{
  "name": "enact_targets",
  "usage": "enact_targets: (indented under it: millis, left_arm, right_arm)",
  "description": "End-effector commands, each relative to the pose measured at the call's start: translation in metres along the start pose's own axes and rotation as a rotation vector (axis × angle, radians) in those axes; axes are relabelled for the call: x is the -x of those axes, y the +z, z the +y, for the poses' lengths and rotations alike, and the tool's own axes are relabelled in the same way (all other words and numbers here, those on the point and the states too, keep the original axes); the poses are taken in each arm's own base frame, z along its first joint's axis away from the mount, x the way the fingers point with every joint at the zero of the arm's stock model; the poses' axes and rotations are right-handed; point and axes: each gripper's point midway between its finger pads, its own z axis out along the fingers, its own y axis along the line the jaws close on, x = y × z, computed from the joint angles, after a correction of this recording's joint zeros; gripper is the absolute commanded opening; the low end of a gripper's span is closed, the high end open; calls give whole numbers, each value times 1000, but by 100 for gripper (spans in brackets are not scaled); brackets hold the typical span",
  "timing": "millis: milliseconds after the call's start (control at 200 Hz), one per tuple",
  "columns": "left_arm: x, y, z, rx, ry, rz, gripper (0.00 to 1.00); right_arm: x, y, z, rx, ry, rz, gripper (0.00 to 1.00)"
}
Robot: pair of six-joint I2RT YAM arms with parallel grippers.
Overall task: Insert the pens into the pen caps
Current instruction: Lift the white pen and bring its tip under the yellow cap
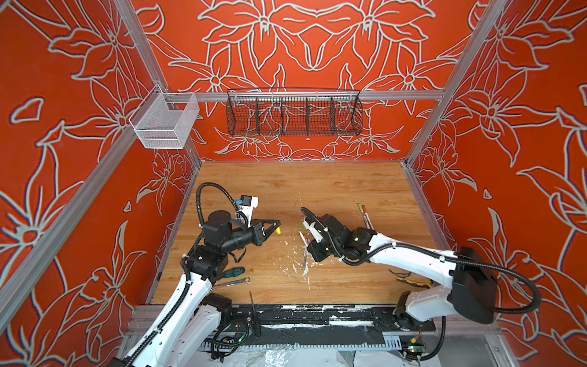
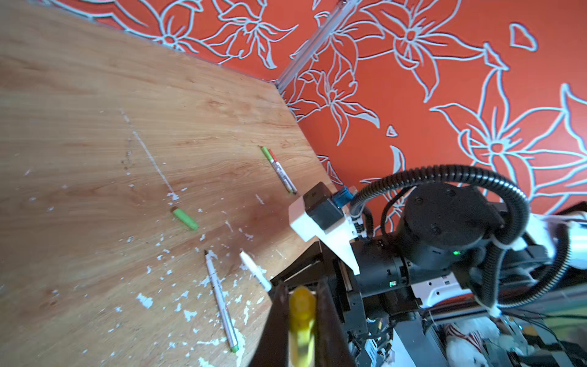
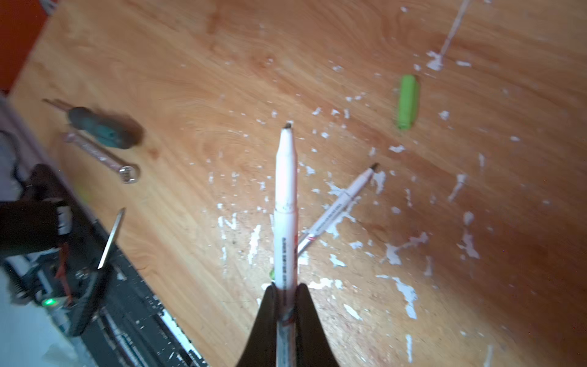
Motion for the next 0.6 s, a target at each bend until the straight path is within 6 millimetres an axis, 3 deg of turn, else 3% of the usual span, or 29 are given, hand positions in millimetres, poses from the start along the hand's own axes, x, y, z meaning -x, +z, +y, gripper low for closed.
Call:
enact_targets:
  millis: [0,365,596]
  left_arm:
    - [14,-7,-34,-141,74,-18,0]
    - [18,-16,-48,-251,75,-45,0]
    - [20,-18,-56,-317,67,-40,0]
  right_arm:
    - [25,-21,51,263,-115,-156,6]
    - [21,-58,98,528,-265,-254,6]
    - [23,-70,104,567,-288,-301,6]
